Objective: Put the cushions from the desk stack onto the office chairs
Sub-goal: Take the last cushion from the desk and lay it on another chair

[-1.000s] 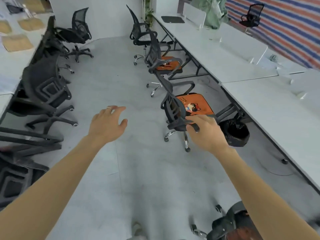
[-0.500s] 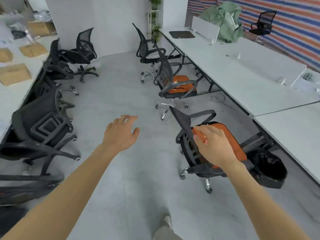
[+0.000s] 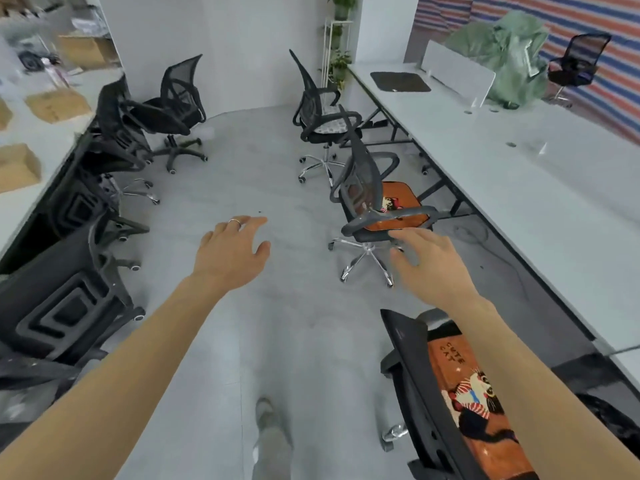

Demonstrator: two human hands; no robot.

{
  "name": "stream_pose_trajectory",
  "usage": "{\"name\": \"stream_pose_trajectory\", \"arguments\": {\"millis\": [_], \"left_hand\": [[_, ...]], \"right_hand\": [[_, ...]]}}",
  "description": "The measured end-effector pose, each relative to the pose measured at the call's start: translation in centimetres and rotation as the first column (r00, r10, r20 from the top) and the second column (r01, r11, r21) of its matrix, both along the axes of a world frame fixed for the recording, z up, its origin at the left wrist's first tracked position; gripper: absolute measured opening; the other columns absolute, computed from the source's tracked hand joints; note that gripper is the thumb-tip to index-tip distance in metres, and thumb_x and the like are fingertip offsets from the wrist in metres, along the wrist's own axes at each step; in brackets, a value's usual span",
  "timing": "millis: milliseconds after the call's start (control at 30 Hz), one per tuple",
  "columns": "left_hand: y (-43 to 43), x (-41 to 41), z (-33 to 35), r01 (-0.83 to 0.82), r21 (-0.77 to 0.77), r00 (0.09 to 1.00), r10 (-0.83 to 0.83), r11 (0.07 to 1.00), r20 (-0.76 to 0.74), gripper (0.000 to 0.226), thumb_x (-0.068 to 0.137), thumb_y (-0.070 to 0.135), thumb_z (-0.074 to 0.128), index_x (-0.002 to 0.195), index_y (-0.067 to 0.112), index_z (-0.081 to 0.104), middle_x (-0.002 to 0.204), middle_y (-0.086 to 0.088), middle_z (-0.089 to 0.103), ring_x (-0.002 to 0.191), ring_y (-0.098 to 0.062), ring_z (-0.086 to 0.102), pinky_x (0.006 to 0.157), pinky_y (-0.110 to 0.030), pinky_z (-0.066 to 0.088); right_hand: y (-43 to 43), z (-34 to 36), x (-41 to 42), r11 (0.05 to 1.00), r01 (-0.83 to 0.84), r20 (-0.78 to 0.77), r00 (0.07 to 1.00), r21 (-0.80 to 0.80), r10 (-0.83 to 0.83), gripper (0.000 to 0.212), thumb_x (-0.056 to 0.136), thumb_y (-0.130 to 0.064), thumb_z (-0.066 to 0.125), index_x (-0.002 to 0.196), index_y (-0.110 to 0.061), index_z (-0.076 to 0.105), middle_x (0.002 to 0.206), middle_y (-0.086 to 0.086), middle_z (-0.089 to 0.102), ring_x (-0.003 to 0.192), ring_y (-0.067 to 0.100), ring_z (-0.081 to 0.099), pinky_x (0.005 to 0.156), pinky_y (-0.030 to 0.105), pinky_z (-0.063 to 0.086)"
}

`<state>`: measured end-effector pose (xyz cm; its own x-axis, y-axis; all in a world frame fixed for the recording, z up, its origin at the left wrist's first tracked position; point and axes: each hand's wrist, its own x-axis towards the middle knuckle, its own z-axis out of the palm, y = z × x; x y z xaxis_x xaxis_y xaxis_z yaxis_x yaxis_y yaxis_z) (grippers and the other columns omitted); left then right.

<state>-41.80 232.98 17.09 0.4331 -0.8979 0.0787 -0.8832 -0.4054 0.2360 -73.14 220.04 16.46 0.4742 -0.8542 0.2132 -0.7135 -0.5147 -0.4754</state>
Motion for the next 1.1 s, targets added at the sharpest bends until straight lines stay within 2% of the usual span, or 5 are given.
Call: {"name": "stream_pose_trajectory", "arguments": {"millis": [200, 267, 433, 767, 1100], "left_hand": [[-12.2, 12.3, -1.0, 0.056, 0.081, 0.998, -0.056, 0.995, -0.007, 0.053, 0.099, 0.043, 0.046, 0.150, 0.033, 0.036, 0.152, -0.002, 0.042, 0.139, -0.029, 0.037, 0.112, -0.044, 0.030], [-16.8, 16.3, -0.6, 0.075, 0.105, 0.997, -0.077, 0.992, 0.013, 0.054, 0.099, 0.042, 0.045, 0.151, 0.032, 0.035, 0.153, -0.003, 0.042, 0.139, -0.029, 0.037, 0.112, -0.045, 0.029], [-26.9, 22.5, -0.5, 0.155, 0.122, 0.988, -0.155, 0.980, -0.015, 0.051, 0.100, 0.042, 0.044, 0.150, 0.035, 0.038, 0.152, -0.002, 0.043, 0.138, -0.031, 0.038, 0.111, -0.044, 0.029], [-51.5, 34.0, -0.4, 0.283, 0.107, 0.958, -0.285, 0.953, 0.009, 0.048, 0.099, 0.041, 0.046, 0.147, 0.038, 0.041, 0.151, 0.001, 0.045, 0.136, -0.031, 0.041, 0.111, -0.044, 0.033], [-72.1, 47.8, 0.8, 0.232, 0.061, 0.973, -0.233, 0.971, 0.001, 0.050, 0.099, 0.042, 0.047, 0.148, 0.036, 0.040, 0.148, -0.002, 0.048, 0.134, -0.031, 0.042, 0.111, -0.045, 0.034]], "right_hand": [[-10.2, -1.0, 9.4, 0.999, 0.009, -0.119, 0.993, 0.035, -0.005, 0.050, 0.093, -0.054, 0.041, 0.136, -0.036, 0.059, 0.141, -0.010, 0.058, 0.134, 0.027, 0.045, 0.107, 0.053, 0.043], [-13.7, -0.6, 12.4, 0.997, 0.050, -0.138, 0.989, 0.050, -0.043, 0.044, 0.096, -0.049, 0.045, 0.136, -0.036, 0.059, 0.142, -0.010, 0.057, 0.135, 0.027, 0.043, 0.109, 0.052, 0.040], [-20.9, -0.2, 18.4, 0.991, 0.124, -0.083, 0.989, 0.046, -0.120, 0.044, 0.095, -0.049, 0.046, 0.133, -0.033, 0.063, 0.134, -0.009, 0.062, 0.131, 0.028, 0.048, 0.105, 0.052, 0.046], [-41.8, -1.1, 31.6, 0.973, 0.223, -0.018, 0.975, 0.058, -0.222, 0.041, 0.099, -0.045, 0.046, 0.137, -0.036, 0.058, 0.143, -0.008, 0.056, 0.134, 0.027, 0.046, 0.108, 0.052, 0.043], [-63.8, 0.1, 46.4, 0.976, 0.186, 0.002, 0.982, 0.117, -0.187, 0.051, 0.094, -0.053, 0.037, 0.134, -0.032, 0.060, 0.134, -0.008, 0.061, 0.126, 0.029, 0.052, 0.103, 0.051, 0.046]]}}
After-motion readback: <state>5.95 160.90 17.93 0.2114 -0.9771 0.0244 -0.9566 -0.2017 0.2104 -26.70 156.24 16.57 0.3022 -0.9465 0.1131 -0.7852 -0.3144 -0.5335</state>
